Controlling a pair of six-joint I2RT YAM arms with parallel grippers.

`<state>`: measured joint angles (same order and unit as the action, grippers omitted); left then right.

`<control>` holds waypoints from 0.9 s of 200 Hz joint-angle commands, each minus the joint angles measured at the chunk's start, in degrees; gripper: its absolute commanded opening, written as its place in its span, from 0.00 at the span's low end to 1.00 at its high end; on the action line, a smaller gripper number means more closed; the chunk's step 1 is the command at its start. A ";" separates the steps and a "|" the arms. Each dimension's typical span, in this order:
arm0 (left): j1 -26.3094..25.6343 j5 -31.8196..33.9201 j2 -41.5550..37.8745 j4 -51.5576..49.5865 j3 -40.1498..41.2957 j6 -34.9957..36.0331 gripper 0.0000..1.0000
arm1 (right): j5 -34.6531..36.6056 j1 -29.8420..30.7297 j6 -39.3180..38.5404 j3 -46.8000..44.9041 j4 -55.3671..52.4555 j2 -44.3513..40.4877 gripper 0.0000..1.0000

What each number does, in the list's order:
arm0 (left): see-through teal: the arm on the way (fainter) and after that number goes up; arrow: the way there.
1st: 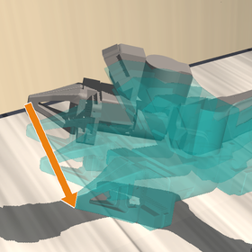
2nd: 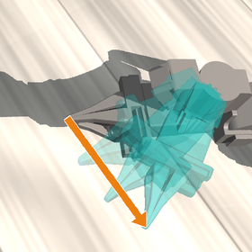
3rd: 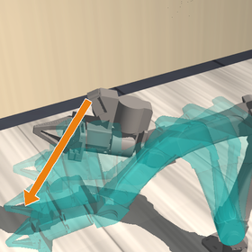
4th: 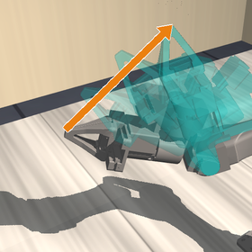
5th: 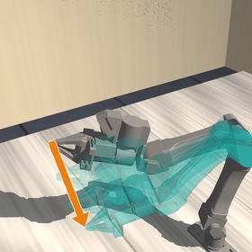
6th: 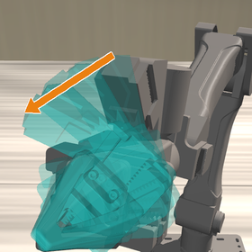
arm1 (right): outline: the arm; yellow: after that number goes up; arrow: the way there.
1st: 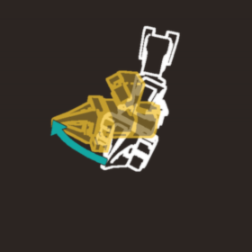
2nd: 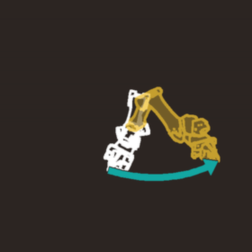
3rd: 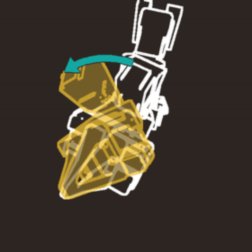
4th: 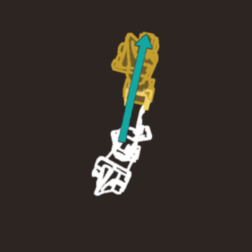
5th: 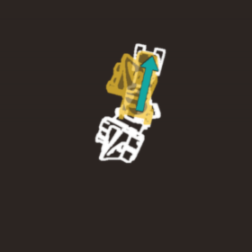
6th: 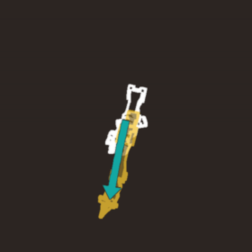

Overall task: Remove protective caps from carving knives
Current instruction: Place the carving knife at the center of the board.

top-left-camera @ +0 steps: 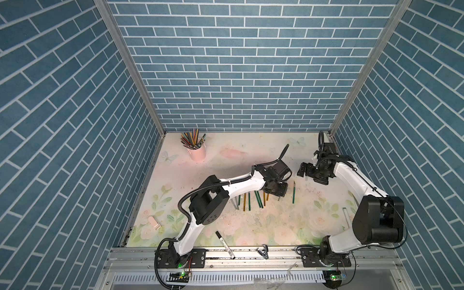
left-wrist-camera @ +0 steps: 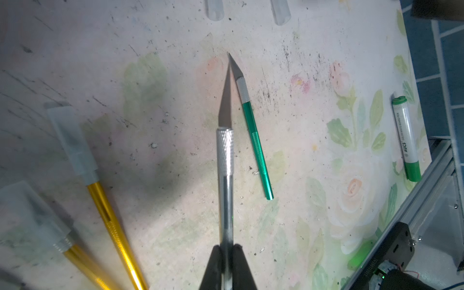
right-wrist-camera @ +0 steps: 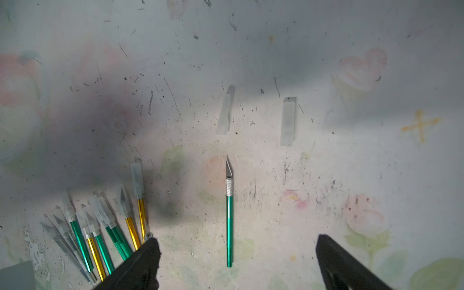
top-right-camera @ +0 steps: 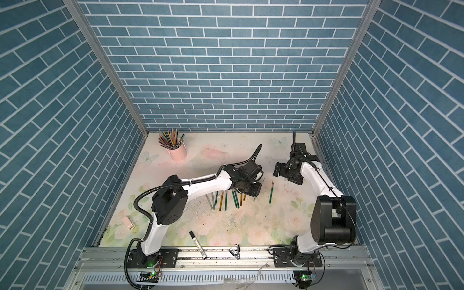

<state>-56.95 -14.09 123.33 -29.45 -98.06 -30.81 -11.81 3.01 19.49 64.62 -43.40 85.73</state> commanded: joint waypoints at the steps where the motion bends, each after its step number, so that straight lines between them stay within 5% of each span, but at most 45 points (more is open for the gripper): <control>1: -0.86 1.97 1.77 -1.31 -2.19 -2.66 0.07 | 0.80 -0.66 0.05 -1.17 -1.60 -2.90 0.98; 180: -2.20 8.42 11.40 -7.32 -12.81 -11.25 0.16 | -7.26 -5.73 0.22 -9.39 -0.46 -9.18 0.98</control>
<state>-58.83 -7.44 133.88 -34.61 -108.97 -40.60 -17.61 -2.37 19.49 55.51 -43.57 77.60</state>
